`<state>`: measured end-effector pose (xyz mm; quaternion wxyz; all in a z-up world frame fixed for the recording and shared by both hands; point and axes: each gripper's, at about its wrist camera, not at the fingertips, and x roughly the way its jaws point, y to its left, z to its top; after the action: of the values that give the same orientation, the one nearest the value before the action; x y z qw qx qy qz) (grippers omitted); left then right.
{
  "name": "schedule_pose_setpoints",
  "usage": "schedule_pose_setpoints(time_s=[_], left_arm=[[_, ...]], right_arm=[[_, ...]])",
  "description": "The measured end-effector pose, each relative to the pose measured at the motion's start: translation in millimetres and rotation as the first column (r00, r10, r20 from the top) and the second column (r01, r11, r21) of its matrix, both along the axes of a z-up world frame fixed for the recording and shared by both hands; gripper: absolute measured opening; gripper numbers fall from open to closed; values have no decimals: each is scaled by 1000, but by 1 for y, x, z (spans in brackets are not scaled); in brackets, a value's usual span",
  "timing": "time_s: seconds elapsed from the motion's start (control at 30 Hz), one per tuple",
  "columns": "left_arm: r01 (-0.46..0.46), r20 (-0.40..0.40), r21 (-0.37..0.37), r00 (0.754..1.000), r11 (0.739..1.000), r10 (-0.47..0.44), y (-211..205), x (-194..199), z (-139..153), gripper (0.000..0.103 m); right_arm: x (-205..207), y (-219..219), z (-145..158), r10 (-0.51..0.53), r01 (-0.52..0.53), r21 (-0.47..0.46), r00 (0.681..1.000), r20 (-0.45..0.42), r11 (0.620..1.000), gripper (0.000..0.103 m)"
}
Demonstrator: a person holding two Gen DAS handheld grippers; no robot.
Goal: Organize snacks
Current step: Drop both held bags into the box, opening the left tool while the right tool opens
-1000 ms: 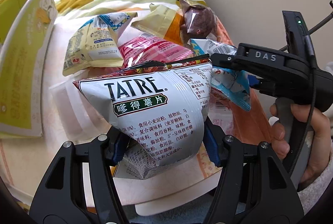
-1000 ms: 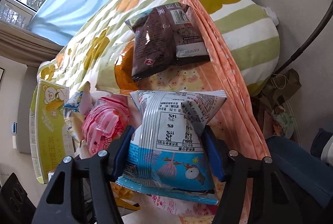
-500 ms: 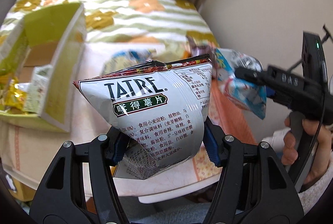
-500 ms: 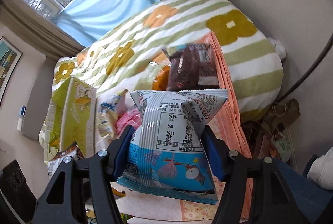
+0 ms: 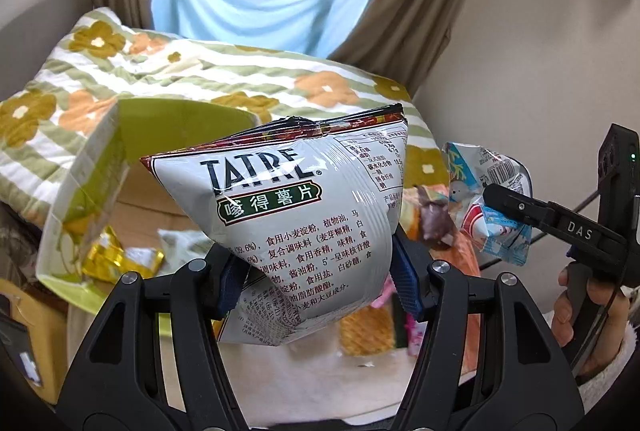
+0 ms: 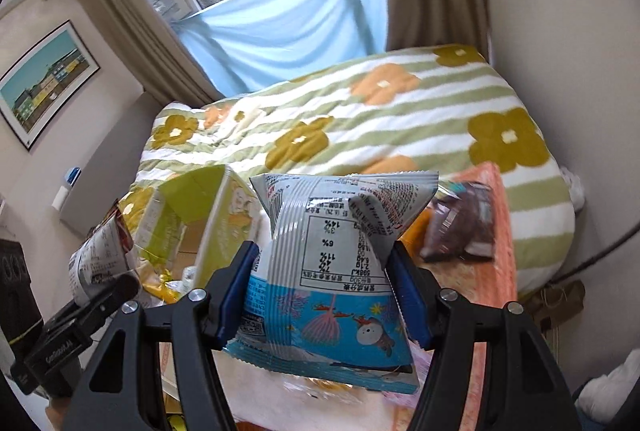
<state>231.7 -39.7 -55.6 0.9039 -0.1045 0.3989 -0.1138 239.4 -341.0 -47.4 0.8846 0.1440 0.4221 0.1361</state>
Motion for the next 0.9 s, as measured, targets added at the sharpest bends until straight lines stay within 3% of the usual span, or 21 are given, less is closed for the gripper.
schedule_pose_setpoints(time_s=[0.23,0.57,0.67,0.73,0.9], left_arm=[[-21,-52,22,998,1000,22,77,55,-9,59],[4,-193,49,981,999,5,165,134,-59,59],[24,-232,78,973,997,-6,178,150,-75,71],[39,-236,85,971,996,-17,181,155,-82,96],[54,-247,90,968,994,-30,188,159,-92,99]], right_arm=[[43,87,-1,63,-63,10,998,6,998,61],[87,202,-24,87,-89,-33,994,-59,996,61],[90,221,-32,83,-86,-45,993,-81,995,61],[92,232,-38,76,-81,-55,992,-97,995,61],[94,242,-44,58,-67,-81,992,-112,994,61]])
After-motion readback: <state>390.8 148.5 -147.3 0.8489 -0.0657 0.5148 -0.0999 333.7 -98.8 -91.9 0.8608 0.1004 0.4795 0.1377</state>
